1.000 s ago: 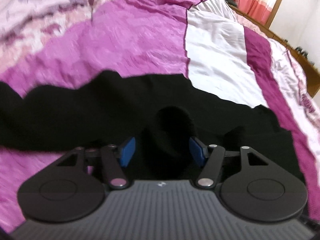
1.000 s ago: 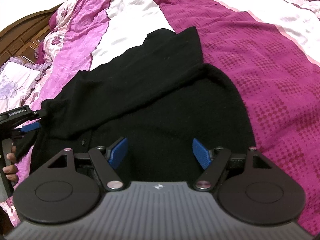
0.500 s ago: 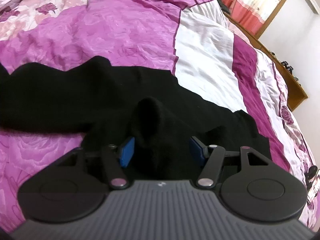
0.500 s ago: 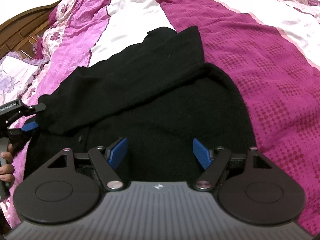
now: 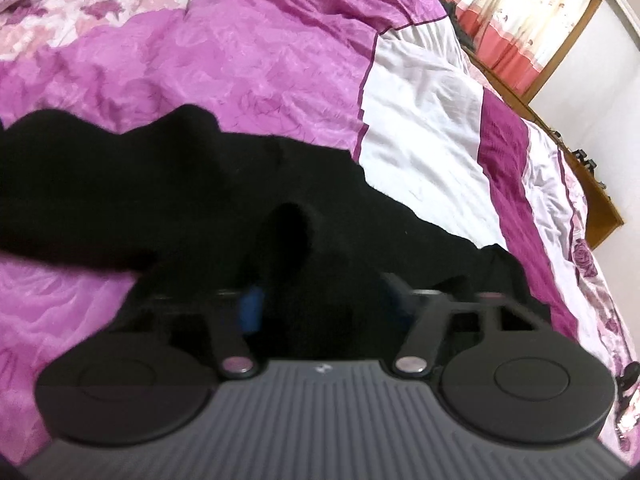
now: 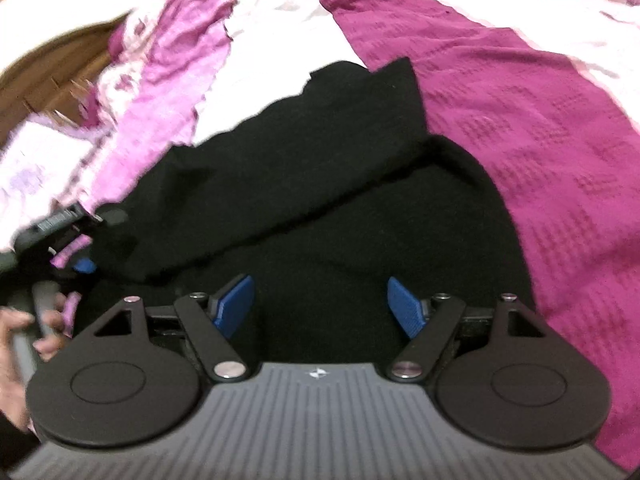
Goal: Fold small clothes
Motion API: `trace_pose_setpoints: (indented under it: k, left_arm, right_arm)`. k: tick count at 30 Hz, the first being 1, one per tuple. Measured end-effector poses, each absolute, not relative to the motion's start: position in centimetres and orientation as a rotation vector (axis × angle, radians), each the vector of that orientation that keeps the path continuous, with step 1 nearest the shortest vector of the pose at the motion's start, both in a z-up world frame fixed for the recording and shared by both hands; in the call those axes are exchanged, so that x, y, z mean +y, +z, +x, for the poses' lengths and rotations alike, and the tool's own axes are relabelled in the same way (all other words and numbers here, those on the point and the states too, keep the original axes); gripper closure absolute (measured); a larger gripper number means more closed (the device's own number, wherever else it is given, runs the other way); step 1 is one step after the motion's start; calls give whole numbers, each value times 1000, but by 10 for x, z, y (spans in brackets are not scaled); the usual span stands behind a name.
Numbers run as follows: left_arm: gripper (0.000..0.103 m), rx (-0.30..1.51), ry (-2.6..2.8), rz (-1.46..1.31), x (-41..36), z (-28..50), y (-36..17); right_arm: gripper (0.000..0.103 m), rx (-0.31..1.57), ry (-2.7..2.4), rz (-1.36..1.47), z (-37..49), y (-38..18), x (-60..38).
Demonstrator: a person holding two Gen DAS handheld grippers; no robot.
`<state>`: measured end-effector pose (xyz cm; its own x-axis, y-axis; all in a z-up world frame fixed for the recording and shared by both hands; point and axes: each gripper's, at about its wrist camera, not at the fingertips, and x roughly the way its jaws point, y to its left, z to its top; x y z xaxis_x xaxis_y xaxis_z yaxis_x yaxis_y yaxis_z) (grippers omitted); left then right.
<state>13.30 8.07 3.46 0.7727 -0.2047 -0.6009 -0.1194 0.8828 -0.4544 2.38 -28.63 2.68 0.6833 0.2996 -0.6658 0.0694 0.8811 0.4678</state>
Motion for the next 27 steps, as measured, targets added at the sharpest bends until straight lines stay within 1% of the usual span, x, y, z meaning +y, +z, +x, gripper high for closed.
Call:
trace_pose_setpoints:
  k: [1,7,11,15,16,17,19,21,22,27]
  left_arm:
    - [91,705,-33,-468,78,136,35]
    - [92,610,77,-349,81,115,57]
    - [91,680,103,-334,90,113,50]
    - [87,737,99,-373,96,113,38]
    - [80,741,93,-383,96,113,38]
    - [77,749,88,-387,96,113,38]
    - [64,751,67,-384,95,111,41]
    - [58,751,52,-369,92,108,44]
    - [56,748,43,-362,90,106,46]
    - [55,745,-15,-331,82,103,50]
  right_arm:
    - [23,811,136,527,28,26,-289]
    - [23,763,128,656,48,22,-302]
    - [23,732,80,688,61,17,-313]
    - [23,701,47,714,66,16,-321]
    - [23,692,37,717,66,16,-324]
    - [23,682,26,713,66,16,-325]
    - [23,658,1,704,65,18,-328]
    - [23,637,-13,727,67,17,-335]
    - [23,625,-22,748,68,15,-339]
    - [26,587,-56,826,73,8,-353]
